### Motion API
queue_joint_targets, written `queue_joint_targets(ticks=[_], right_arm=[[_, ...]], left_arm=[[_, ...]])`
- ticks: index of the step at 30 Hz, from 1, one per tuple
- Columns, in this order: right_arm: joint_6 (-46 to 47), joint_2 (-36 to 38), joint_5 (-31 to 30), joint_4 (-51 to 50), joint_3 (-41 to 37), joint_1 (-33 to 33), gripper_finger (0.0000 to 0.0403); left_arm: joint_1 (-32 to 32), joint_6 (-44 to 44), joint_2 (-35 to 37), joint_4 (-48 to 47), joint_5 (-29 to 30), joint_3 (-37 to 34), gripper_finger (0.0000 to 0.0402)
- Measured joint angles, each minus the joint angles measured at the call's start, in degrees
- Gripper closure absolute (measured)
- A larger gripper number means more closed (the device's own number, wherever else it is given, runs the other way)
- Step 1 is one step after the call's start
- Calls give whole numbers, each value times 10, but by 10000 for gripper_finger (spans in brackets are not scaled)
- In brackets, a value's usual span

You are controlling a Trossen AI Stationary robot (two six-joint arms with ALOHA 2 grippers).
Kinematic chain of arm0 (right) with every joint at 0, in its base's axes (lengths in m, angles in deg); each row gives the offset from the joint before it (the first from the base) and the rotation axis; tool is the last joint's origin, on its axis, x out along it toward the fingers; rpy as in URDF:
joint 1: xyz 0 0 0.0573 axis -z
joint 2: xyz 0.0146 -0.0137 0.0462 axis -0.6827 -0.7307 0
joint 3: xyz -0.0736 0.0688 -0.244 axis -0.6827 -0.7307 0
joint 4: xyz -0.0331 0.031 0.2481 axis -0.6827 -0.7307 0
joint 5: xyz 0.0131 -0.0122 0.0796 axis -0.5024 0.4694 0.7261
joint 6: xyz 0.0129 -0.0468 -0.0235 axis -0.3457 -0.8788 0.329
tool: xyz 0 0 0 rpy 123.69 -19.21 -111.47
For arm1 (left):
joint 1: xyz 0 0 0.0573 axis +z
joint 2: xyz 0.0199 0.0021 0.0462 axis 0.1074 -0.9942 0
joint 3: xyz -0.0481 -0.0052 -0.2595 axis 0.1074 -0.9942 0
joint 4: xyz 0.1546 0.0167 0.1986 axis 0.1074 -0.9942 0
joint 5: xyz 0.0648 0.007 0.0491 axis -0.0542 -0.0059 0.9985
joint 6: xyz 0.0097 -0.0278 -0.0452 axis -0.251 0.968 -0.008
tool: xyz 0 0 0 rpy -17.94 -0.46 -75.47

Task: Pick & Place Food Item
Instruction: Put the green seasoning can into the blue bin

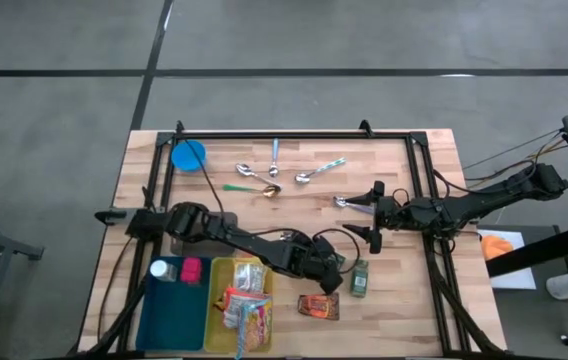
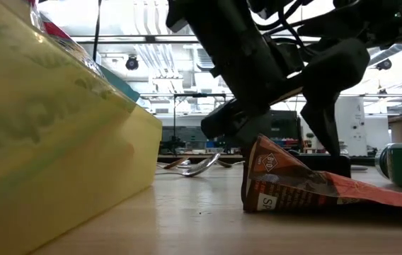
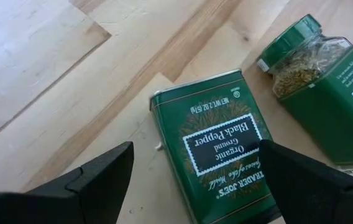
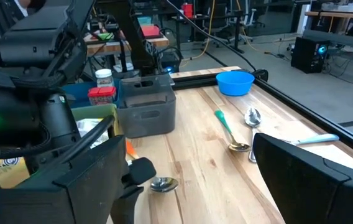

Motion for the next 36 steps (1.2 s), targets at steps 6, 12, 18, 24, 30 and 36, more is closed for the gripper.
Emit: queue_joint_targets(ticks=[6, 12, 18, 24, 30, 36], right_arm=[[0, 0, 0, 0, 0, 0, 54], [0, 0, 0, 0, 0, 0, 54], [0, 0, 0, 0, 0, 0, 54], [0, 0, 0, 0, 0, 0, 54], [0, 0, 0, 0, 0, 0, 54], [0, 0, 0, 0, 0, 0, 54]], left_arm=[[1, 4, 9, -50, -4, -1, 61], [0, 44, 26, -135, -4, -2, 61], [-3, 75, 33, -205, -4, -2, 61], [-12, 121, 37, -257, -20, -2, 61], [-24, 161, 50, -312, -30, -4, 61], [-28, 119, 63, -305, -18, -7, 61]])
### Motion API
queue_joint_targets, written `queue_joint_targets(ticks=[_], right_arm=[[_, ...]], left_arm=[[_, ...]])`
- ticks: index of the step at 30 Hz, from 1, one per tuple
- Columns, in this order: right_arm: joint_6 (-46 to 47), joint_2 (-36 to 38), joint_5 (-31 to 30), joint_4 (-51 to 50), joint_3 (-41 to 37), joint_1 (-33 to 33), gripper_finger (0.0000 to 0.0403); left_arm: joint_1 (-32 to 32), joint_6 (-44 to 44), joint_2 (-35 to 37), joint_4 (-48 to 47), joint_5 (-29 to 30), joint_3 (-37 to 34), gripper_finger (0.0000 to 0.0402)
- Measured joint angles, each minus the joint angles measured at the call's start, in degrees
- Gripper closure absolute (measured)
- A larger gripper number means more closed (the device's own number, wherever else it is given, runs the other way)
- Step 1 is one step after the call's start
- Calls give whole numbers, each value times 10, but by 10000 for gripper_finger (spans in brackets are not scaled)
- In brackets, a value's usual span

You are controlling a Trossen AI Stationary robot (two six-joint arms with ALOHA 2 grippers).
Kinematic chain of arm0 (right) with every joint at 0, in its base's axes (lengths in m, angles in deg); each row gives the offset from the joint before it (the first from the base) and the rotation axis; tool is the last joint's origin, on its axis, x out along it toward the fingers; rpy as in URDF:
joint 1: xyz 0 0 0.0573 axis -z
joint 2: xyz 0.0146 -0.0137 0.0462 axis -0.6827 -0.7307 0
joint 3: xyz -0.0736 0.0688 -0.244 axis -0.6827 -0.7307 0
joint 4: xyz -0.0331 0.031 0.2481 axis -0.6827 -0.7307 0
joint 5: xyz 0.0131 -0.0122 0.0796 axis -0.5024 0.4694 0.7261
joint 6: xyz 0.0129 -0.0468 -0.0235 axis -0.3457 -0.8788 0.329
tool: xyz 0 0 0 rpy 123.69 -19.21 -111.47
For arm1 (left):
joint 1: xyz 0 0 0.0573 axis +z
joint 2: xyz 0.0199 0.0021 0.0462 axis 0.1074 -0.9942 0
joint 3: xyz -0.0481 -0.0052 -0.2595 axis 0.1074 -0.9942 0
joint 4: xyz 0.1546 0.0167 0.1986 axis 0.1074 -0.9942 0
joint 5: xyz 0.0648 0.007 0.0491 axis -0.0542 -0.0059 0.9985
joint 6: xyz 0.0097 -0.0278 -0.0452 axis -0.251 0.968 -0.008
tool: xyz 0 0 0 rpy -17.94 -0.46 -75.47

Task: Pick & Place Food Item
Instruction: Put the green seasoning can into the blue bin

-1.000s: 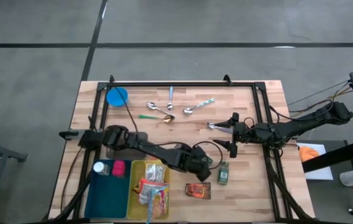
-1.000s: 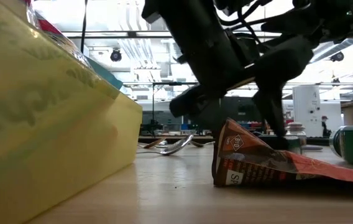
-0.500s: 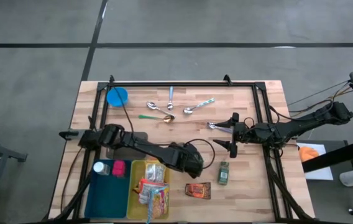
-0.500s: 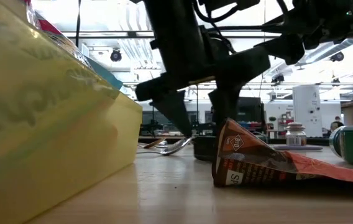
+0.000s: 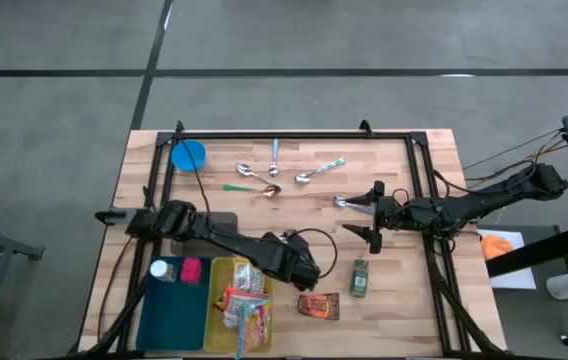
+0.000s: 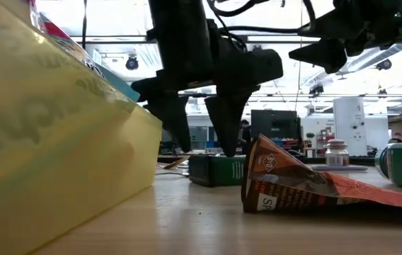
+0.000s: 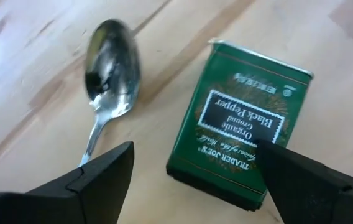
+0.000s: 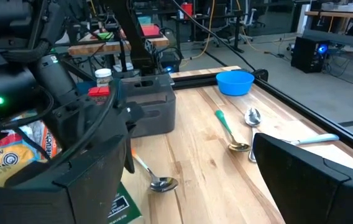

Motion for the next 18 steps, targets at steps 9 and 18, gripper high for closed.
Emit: queue_joint_targets(ticks=[9, 18], right_arm=[[0, 0, 0, 0, 0, 0, 54], [0, 0, 0, 0, 0, 0, 54]], left_arm=[[-1, -116, 4, 48, -8, 7, 61], [-1, -127, 16, 69, -5, 9, 61]])
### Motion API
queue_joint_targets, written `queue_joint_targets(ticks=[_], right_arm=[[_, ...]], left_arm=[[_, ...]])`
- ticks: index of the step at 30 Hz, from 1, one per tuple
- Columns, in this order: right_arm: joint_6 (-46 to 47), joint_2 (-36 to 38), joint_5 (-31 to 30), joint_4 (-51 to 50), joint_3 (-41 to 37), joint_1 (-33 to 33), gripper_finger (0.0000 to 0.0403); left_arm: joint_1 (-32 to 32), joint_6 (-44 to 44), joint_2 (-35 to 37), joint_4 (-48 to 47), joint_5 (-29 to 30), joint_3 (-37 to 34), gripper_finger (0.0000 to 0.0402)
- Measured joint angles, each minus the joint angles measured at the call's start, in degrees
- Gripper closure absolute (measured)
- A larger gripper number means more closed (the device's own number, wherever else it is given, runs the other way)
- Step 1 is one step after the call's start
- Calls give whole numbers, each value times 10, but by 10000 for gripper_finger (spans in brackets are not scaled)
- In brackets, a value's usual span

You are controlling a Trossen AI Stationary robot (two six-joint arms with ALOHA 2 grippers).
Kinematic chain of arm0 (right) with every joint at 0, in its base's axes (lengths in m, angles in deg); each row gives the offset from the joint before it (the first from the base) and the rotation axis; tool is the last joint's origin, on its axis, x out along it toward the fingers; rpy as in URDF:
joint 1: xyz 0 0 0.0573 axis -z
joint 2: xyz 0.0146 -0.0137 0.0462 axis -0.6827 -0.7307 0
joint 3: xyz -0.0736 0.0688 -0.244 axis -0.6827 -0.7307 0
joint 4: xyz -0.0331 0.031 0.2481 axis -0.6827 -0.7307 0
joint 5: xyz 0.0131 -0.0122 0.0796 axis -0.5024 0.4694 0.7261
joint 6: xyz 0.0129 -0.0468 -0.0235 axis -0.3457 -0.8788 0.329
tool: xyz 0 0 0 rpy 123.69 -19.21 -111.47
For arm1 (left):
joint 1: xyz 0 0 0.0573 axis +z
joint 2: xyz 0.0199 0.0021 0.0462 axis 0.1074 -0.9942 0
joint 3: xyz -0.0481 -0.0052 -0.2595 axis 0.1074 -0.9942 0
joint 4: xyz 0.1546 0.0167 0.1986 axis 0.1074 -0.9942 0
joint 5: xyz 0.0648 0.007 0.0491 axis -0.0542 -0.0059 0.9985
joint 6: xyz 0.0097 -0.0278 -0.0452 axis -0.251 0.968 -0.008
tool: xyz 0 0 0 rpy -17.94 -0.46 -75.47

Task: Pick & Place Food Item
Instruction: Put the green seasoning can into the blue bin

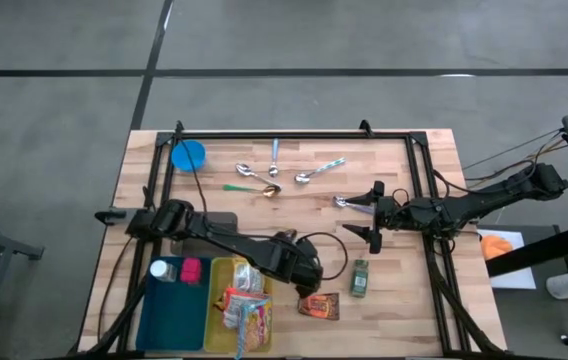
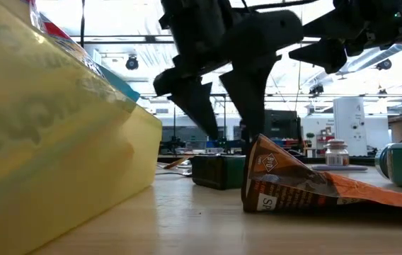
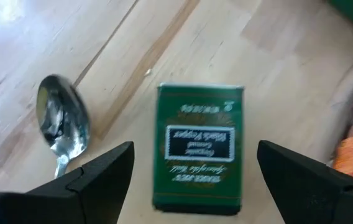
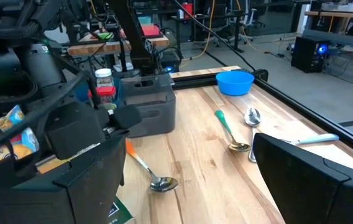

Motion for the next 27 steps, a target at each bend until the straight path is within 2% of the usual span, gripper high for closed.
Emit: queue_joint_targets(ticks=[6, 17, 27], right_arm=[[0, 0, 0, 0, 0, 0, 54], [0, 0, 0, 0, 0, 0, 54], [0, 0, 0, 0, 0, 0, 54]], left_arm=[[0, -43, 1, 43, -12, -15, 61], [4, -34, 2, 90, -41, -72, 61], [5, -26, 2, 110, -48, -89, 61]])
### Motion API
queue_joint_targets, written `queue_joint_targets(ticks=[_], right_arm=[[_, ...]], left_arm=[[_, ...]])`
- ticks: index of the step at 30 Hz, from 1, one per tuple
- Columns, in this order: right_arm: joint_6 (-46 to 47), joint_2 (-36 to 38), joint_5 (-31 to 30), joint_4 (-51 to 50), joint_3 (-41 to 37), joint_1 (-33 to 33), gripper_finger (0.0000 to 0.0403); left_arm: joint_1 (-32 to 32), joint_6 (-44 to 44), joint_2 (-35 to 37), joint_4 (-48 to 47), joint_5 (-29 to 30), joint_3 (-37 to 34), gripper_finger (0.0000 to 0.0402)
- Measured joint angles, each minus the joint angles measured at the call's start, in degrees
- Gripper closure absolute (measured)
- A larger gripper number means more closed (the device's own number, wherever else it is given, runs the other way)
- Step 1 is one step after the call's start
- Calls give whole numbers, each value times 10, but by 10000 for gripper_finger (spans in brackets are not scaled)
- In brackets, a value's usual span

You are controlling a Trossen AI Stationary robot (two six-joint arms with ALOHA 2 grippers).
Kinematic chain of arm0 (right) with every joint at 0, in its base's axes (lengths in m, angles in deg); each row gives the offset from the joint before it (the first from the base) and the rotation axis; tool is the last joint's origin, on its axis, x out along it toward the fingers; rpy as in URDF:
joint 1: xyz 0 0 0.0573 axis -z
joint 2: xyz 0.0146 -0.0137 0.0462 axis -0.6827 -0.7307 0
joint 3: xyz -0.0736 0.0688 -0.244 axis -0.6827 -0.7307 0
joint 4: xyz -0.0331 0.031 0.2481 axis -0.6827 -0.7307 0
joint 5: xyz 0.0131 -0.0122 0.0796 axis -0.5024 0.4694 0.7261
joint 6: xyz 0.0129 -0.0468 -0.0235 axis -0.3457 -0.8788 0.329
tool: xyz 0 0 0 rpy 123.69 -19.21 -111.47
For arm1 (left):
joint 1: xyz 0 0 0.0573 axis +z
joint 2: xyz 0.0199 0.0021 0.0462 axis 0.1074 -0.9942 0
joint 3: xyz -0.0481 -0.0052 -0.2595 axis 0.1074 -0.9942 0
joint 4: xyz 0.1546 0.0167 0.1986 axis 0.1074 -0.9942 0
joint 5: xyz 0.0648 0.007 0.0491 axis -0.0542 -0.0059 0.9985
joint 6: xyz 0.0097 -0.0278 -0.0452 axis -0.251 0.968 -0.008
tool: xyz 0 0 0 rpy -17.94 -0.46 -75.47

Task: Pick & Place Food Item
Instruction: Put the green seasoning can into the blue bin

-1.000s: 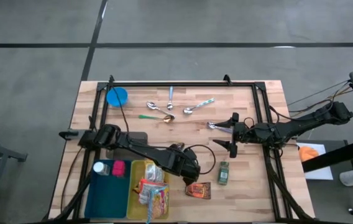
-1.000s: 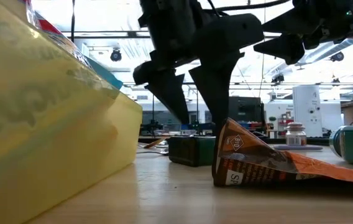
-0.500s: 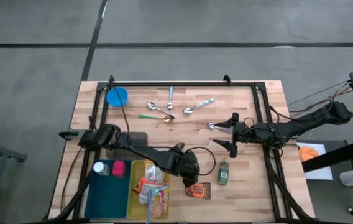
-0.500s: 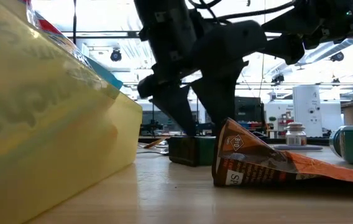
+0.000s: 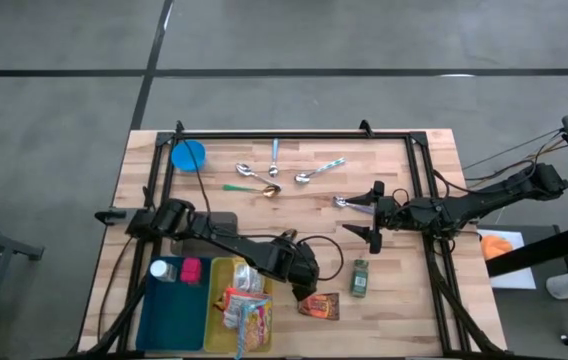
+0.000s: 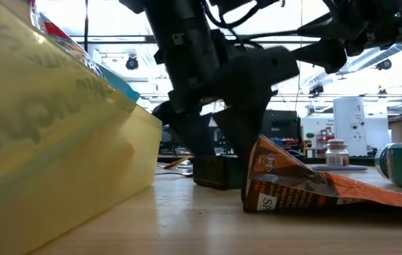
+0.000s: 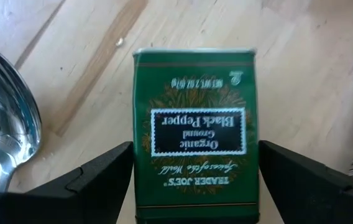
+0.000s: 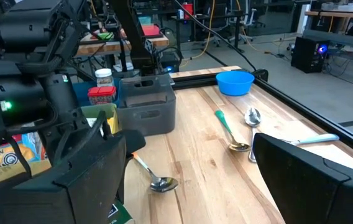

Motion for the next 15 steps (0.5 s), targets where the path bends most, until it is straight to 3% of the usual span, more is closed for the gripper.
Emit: queue_joint_targets(ticks=[6, 15], right_arm=[[0, 0, 0, 0, 0, 0, 54], [0, 0, 0, 0, 0, 0, 54]], left_arm=[[0, 7, -2, -3, 0, -1, 67], [0, 9, -2, -6, 3, -1, 148]])
